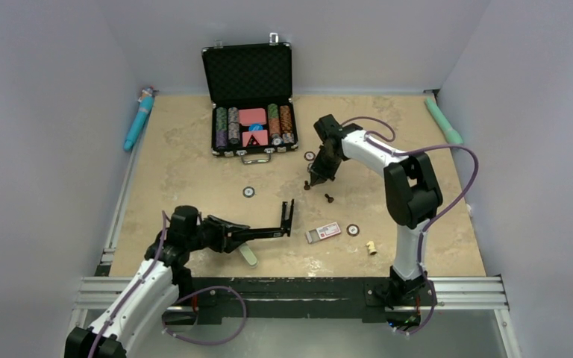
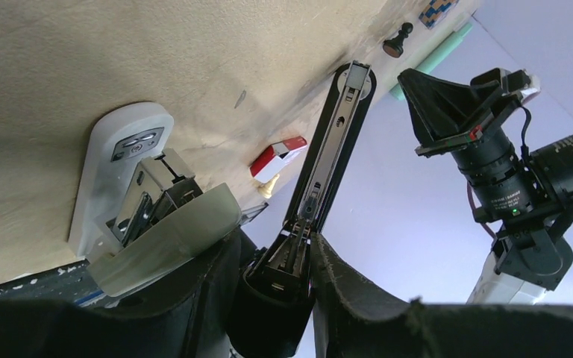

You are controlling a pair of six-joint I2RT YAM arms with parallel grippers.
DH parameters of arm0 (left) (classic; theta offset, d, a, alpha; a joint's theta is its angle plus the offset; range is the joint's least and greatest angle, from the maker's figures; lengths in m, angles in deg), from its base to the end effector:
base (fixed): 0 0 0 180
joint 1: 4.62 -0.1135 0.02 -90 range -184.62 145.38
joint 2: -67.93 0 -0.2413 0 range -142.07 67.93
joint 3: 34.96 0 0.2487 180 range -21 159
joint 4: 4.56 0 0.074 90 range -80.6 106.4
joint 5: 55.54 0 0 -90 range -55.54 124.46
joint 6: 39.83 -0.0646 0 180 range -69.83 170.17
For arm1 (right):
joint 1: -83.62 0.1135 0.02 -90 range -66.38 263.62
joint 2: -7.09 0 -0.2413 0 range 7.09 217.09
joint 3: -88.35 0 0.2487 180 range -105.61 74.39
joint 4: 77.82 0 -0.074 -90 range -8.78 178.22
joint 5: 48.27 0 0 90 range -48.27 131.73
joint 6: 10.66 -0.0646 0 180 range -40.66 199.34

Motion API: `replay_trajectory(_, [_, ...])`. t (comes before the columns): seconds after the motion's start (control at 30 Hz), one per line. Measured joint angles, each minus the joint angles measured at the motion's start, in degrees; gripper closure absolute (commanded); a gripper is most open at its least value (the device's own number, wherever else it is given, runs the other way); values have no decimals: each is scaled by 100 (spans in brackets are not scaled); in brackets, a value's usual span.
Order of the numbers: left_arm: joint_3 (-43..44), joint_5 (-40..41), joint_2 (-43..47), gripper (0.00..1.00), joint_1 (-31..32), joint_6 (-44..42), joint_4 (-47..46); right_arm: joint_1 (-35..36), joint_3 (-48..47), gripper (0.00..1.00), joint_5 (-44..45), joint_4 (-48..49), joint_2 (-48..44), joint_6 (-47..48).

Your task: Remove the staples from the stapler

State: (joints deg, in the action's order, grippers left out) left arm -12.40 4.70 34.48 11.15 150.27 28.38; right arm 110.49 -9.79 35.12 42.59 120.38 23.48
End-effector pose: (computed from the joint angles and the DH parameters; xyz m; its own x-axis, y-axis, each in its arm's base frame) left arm 0.1421 -0.0735 0.1094 -0.4547 -0.7597 0.4649 -0.7579 0.0559 -0.6499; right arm 0.3462 0.1837 0.1368 -0.8769 0.4774 -0.0558 0.4451 0.8505 0.2802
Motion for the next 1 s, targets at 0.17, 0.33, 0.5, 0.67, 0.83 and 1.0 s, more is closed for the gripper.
replay_trajectory(0.17, [-70,-87,-374,100,0,293,-393,17,-184,100,-59,48,-4,337])
replay_trajectory(0.33, [-229,-190,-529,100,-83,688,-717,63,-149,93,-380,160,-59,964])
replay_trajectory(0.5, [-190,-284,-785,100,-361,841,-608,129,511,71,-863,400,-730,1451])
replay_trajectory(0.67, [92,-452,-1342,100,-706,870,-267,247,739,48,-1366,540,-1281,1676])
replay_trajectory(0.83, [509,-446,-1818,100,-990,693,328,382,739,35,-1738,793,-1353,1735])
replay_trajectory(1.0, [907,-463,-2310,100,-1200,466,920,457,791,33,-1958,1016,-1353,1700])
